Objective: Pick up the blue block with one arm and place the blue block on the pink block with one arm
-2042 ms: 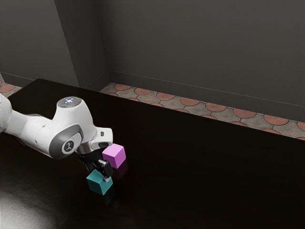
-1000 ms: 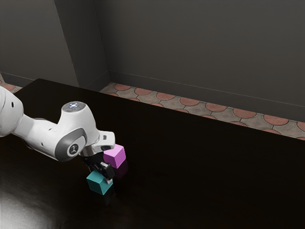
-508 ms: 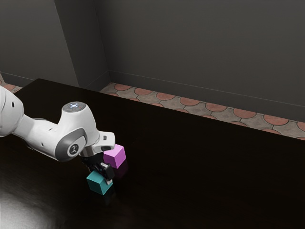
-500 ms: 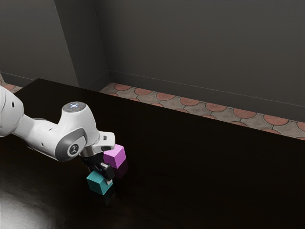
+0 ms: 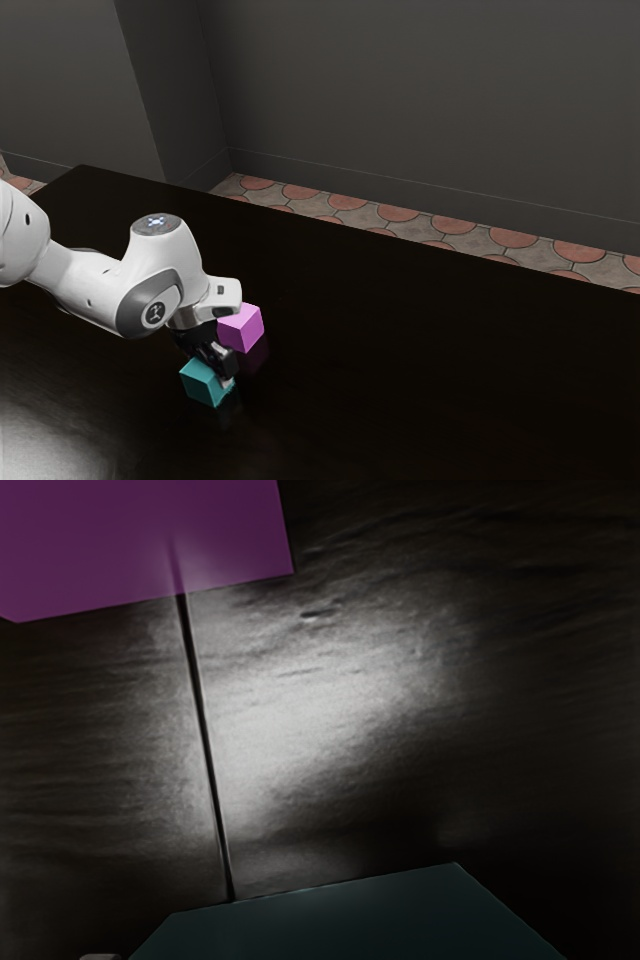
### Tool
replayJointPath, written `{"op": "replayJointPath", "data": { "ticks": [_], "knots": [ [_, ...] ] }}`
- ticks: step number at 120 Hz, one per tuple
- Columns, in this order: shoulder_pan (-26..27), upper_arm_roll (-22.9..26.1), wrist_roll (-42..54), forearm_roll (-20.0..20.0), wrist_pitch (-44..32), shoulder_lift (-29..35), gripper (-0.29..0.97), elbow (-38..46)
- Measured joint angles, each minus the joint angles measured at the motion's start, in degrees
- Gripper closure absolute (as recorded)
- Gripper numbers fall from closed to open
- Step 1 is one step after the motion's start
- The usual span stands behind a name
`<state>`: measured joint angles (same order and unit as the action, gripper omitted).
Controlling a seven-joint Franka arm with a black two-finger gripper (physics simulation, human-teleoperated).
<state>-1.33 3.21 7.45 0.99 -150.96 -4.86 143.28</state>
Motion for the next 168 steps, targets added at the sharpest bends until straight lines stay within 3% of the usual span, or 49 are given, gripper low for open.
{"op": "replayJointPath", "data": {
  "ticks": [63, 119, 145, 168],
  "knots": [
    [0.0, 0.0, -0.3, -0.1, 0.8, 1.1, 0.25, -0.2],
    [0.2, -0.1, -0.8, -0.5, 8.5, 3.3, 0.26, -4.5],
    [0.9, -1.7, -1.0, -0.8, 14.3, 2.5, 0.3, -11.5],
    [-0.3, -2.0, -1.2, -0.6, 21.8, -2.9, 0.3, -22.6]
  ]
}}
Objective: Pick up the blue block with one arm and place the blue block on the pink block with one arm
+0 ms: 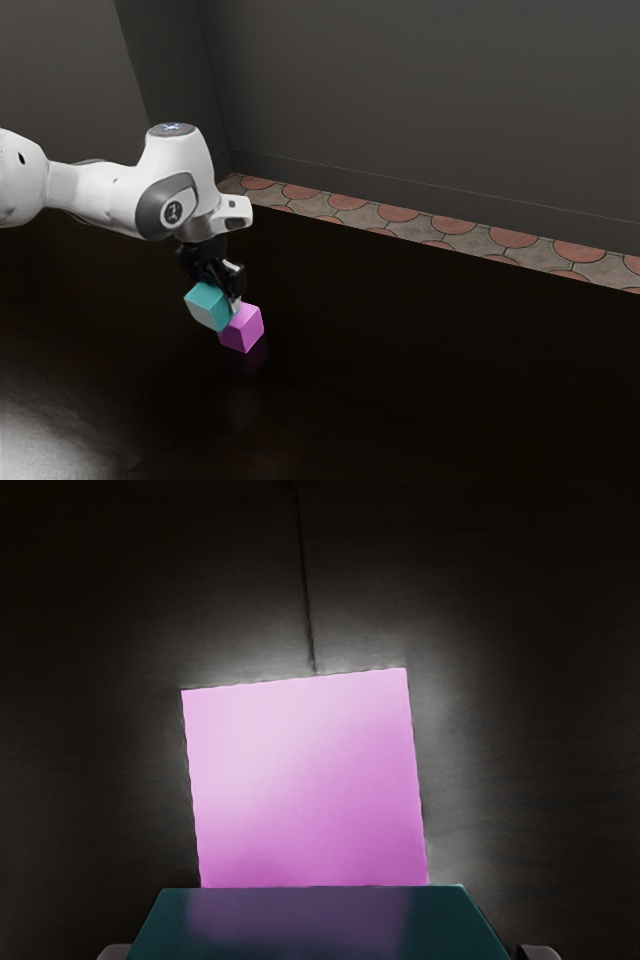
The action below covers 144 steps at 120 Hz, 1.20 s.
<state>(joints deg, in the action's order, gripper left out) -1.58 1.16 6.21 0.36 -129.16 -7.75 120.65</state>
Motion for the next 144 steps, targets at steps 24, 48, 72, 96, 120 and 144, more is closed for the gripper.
{"op": "replayJointPath", "data": {
  "ticks": [24, 48, 72, 96, 120, 144],
  "knots": [
    [0.1, -0.5, -0.1, -1.7, 10.4, -7.2, 0.3, -11.3],
    [0.0, -1.3, 0.0, -3.5, 18.0, -11.9, 0.3, -17.2],
    [0.1, -1.3, 0.1, -4.1, 21.8, -13.9, 0.3, -20.0],
    [0.1, -1.2, 0.3, -3.7, 23.3, -16.0, 0.3, -22.9],
    [0.1, -1.1, 0.4, -3.9, 23.8, -17.0, 0.3, -24.3],
    [0.1, -1.0, 0.5, -4.0, 24.0, -18.7, 0.3, -26.3]
  ]
}}
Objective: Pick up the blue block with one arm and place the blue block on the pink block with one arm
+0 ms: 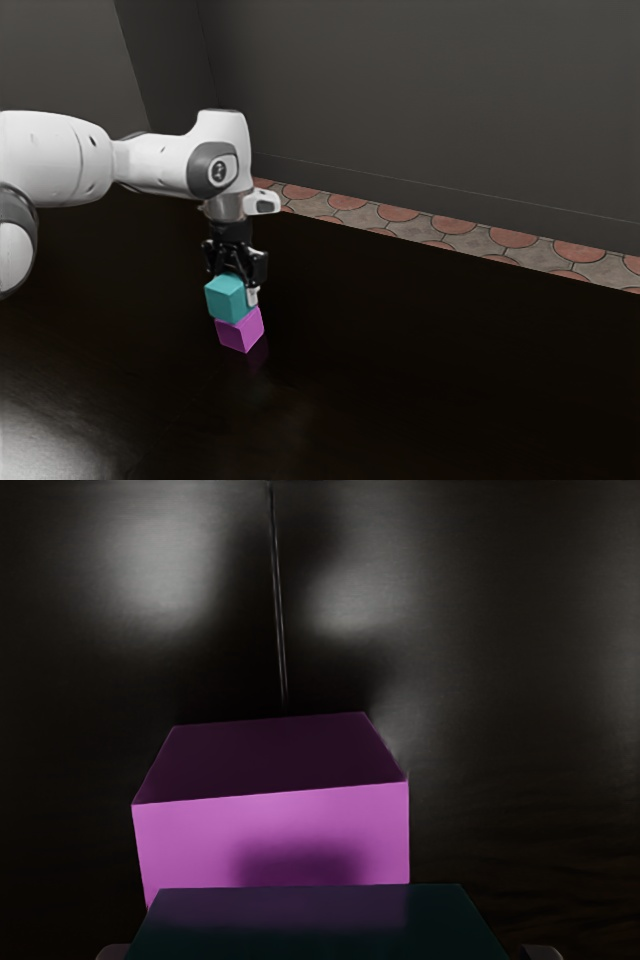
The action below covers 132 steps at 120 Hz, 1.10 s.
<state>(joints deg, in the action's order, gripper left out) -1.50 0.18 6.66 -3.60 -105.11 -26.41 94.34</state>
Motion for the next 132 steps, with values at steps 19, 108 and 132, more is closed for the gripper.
{"op": "replayJointPath", "data": {
  "ticks": [19, 108, 132],
  "knots": [
    [0.0, -0.1, 0.0, 0.3, 0.1, -0.9, 0.3, -1.2],
    [0.0, 0.0, 0.1, 0.4, 0.1, -2.8, 0.3, -3.8],
    [0.1, -0.1, 0.1, 0.3, 0.2, -2.3, 0.3, -3.5]
  ]
}}
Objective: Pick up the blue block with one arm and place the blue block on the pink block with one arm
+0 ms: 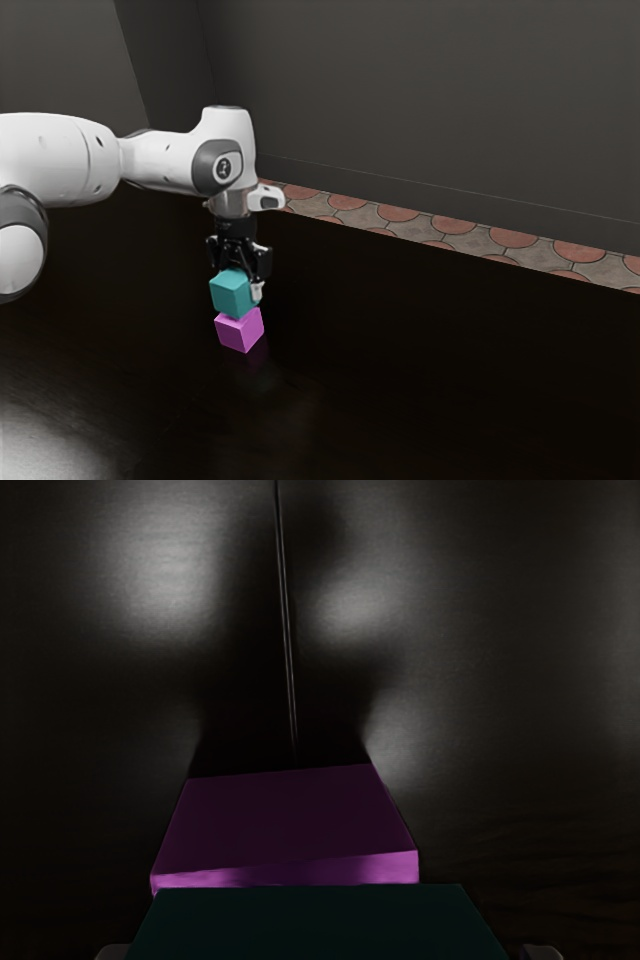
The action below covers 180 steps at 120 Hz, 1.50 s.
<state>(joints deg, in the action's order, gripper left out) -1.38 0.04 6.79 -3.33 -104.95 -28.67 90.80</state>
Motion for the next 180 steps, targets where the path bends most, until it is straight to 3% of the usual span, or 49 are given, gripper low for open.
{"op": "replayJointPath", "data": {
  "ticks": [97, 132, 180],
  "knots": [
    [0.1, -0.2, 0.0, -0.2, -0.8, 0.9, 0.3, 2.7],
    [0.1, -0.2, 0.2, -0.7, -0.8, 1.1, 0.09, 2.7],
    [0.1, -0.3, 0.3, -0.8, 1.8, 12.4, 0.01, 1.2]
  ]
}}
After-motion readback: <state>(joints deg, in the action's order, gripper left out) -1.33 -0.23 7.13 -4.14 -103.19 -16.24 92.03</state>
